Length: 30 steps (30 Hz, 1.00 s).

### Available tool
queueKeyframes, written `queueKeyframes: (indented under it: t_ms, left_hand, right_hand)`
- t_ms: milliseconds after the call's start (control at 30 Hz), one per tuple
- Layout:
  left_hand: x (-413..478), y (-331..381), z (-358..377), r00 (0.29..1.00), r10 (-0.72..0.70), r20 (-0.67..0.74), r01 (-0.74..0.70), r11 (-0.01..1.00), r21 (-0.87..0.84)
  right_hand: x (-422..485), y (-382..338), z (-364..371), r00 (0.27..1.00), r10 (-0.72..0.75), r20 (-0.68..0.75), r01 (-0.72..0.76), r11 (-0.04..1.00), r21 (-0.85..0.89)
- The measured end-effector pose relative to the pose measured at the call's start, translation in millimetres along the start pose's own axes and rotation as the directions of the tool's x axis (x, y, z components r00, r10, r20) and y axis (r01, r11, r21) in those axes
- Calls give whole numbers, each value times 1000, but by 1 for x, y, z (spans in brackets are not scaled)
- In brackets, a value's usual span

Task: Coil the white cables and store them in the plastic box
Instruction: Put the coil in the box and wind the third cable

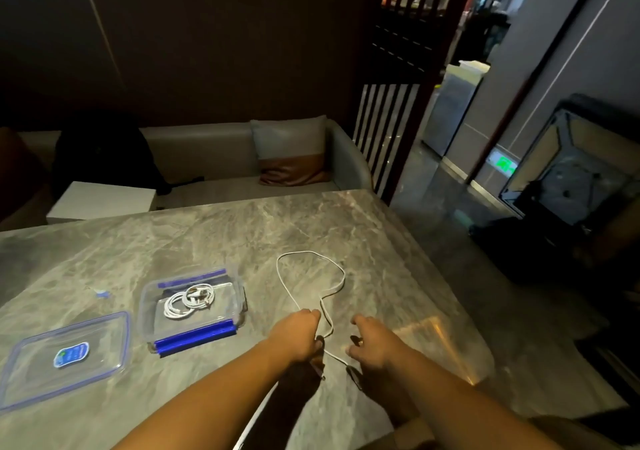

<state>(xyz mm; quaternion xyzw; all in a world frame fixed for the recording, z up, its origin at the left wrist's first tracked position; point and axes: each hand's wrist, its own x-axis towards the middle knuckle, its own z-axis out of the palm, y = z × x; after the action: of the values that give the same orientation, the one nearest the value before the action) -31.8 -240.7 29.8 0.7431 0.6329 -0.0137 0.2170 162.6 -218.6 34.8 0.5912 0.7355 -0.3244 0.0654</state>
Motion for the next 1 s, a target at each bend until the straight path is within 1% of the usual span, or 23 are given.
queueKeyframes:
  t_ms: [133, 300, 400, 500, 633, 733, 800, 867, 900, 967, 1000]
  left_hand:
    - [4, 7, 10, 1000, 5, 28, -4, 999, -32]
    - [0, 16, 30, 998, -34, 58, 41, 991, -129]
    - [-4, 24, 45, 995, -70, 71, 85, 968, -235]
    - [-7, 35, 61, 984, -147, 99, 174, 912, -372]
    - [-12, 50, 84, 939, -303, 161, 338, 742, -579]
    - [-14, 60, 102, 881, -422, 216, 437, 549, -712]
    - [-15, 65, 110, 854, -465, 233, 455, 452, -767]
    - [-15, 69, 111, 845, -469, 256, 458, 389, -799]
    - [-14, 71, 110, 835, -472, 282, 468, 340, -815]
    - [-10, 76, 110, 808, -488, 330, 470, 196, -861]
    - [-8, 78, 112, 792, -505, 344, 470, 144, -871]
  right_hand:
    - [-1, 17, 10, 1000, 24, 17, -26, 996, 90]
    - [5, 28, 20, 999, 36, 40, -37, 999, 23]
    - [11, 34, 28, 998, 18, 64, -18, 1000, 9]
    - [18, 38, 30, 995, 0, 104, 2, 1000, -14]
    - [37, 39, 25, 984, -56, 168, 69, 995, -70]
    - [53, 39, 24, 974, -108, 200, 129, 987, -95]
    - [64, 39, 24, 963, -149, 226, 177, 978, -110]
    - [73, 36, 23, 946, -183, 269, 220, 968, -117]
    - [78, 35, 24, 938, -196, 286, 239, 963, -125]
    - [83, 32, 24, 926, -211, 312, 266, 953, -146]
    - [85, 31, 25, 923, -214, 319, 272, 951, -148]
